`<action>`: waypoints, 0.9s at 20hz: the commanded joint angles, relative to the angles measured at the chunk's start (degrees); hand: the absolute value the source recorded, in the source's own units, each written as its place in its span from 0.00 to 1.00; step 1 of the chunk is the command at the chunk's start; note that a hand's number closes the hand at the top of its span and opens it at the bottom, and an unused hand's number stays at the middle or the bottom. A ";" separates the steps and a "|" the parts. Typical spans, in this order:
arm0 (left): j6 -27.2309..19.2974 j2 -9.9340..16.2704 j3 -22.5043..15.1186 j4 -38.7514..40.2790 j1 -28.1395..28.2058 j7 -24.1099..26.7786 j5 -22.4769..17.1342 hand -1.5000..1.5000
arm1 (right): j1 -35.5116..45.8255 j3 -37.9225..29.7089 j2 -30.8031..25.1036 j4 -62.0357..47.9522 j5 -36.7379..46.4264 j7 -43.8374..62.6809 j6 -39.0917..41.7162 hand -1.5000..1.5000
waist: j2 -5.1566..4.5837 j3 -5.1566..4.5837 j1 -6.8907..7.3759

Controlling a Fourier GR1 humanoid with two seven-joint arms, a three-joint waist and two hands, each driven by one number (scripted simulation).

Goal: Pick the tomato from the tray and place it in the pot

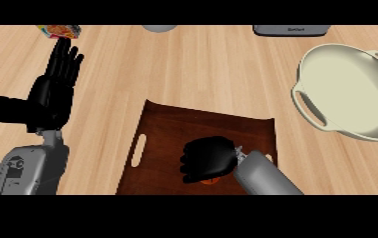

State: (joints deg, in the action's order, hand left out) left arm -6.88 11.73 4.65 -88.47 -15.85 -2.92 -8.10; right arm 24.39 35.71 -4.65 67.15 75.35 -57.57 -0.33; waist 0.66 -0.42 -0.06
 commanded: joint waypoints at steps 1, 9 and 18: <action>0.19 0.21 0.49 -1.30 0.67 -1.11 -0.38 0.50 | -4.92 -2.27 0.42 4.76 -2.31 0.14 -3.79 1.00 | -0.54 0.43 -0.13; -0.56 0.75 1.98 0.36 0.51 0.47 -0.11 0.50 | -0.78 -29.29 4.55 -1.53 -5.98 35.44 -1.57 1.00 | -1.71 0.33 -4.43; 0.22 0.87 1.60 0.21 0.69 0.29 -0.35 0.50 | 10.26 -45.95 4.64 0.82 1.78 75.26 -14.68 1.00 | -0.89 0.00 -0.96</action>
State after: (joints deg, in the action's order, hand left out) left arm -7.10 12.70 6.48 -88.36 -15.24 -2.60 -8.23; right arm 30.17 -3.96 -0.18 67.24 73.59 2.38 -9.91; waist -0.20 -0.33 -2.30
